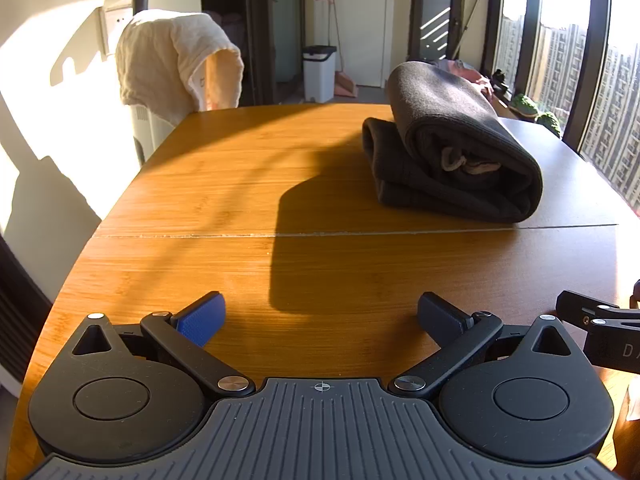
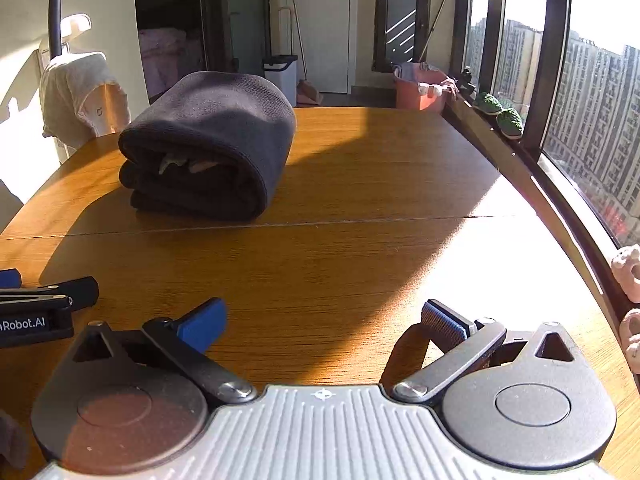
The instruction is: Fold clothes
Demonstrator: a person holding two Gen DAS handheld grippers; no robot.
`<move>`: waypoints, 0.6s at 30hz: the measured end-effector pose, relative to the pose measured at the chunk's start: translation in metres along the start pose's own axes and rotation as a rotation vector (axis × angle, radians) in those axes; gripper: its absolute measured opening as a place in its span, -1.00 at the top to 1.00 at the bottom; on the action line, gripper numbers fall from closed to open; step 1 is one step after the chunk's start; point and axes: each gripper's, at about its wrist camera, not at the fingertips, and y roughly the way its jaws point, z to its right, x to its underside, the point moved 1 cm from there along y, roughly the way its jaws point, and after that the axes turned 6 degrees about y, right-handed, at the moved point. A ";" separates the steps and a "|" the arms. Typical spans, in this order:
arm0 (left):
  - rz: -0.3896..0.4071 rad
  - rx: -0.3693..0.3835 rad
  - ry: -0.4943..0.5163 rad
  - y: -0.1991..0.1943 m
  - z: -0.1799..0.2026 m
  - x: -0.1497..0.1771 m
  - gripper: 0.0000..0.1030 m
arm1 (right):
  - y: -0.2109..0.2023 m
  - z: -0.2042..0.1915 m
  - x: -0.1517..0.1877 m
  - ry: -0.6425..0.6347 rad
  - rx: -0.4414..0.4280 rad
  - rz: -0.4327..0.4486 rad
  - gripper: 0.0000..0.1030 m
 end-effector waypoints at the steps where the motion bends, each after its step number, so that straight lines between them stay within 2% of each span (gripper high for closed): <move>1: 0.000 0.000 0.000 0.000 0.000 0.000 -1.00 | 0.000 0.000 0.000 0.000 0.001 0.000 -1.00; 18: 0.000 0.003 0.000 0.000 -0.001 0.000 -1.00 | 0.001 0.000 -0.001 -0.004 -0.005 0.001 -1.00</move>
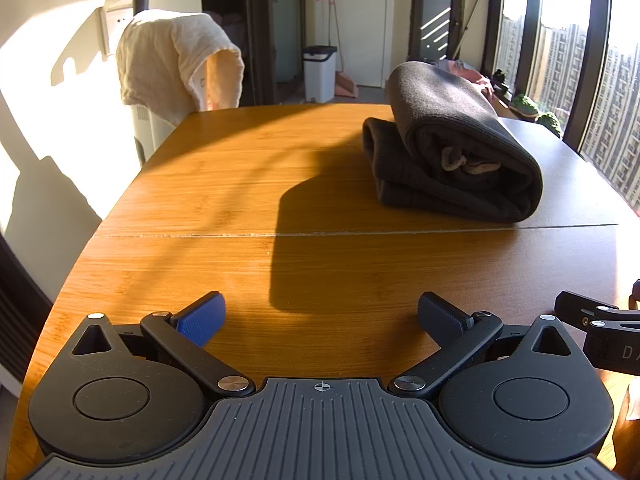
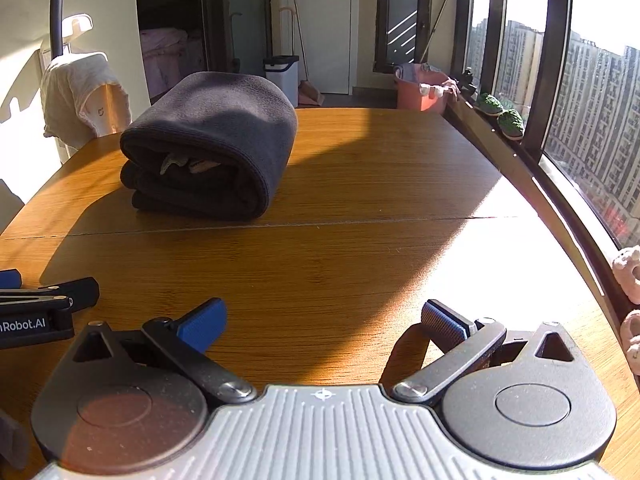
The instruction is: Fold clothes
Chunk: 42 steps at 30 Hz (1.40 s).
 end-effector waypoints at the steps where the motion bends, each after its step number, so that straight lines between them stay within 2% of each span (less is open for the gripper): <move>1: 0.000 0.000 0.000 0.000 0.000 0.000 -1.00 | 0.000 0.000 0.000 0.000 -0.001 0.000 -1.00; 42: 0.001 0.003 0.001 0.000 -0.001 0.000 -1.00 | -0.001 -0.002 0.001 -0.015 -0.018 -0.002 -1.00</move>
